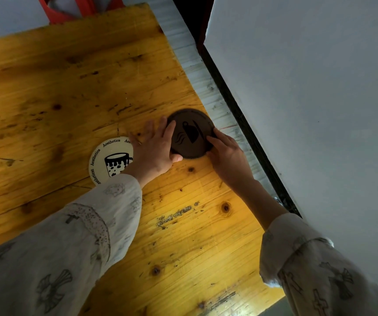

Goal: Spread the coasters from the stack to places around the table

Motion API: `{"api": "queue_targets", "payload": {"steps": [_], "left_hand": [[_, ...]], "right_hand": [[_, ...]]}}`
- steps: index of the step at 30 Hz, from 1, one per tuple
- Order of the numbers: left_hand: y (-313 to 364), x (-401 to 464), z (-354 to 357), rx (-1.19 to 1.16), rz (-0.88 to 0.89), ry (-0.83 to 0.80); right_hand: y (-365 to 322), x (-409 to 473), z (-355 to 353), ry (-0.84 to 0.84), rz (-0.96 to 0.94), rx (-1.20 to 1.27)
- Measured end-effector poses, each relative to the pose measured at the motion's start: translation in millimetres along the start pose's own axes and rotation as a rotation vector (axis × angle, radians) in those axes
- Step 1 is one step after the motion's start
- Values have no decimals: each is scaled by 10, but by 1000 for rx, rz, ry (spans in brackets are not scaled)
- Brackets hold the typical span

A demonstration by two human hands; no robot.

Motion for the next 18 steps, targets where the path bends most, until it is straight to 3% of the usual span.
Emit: {"api": "queue_targets", "payload": {"steps": [10, 18], "left_hand": [[-5, -19, 1, -24, -7, 3], [-376, -726, 335, -108, 60, 222]], "right_hand": [[-57, -47, 91, -119, 38, -55], [-523, -478, 384, -69, 10, -31]]}}
Point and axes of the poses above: each hand's wrist, its own x-axis towards the middle knuckle, its own z-axis out of the palm, y = z × x, the point moved 2 cm from there along x, towards the middle knuckle, and after that the axes turned 15 degrees about -y, right-handed, at the moved point
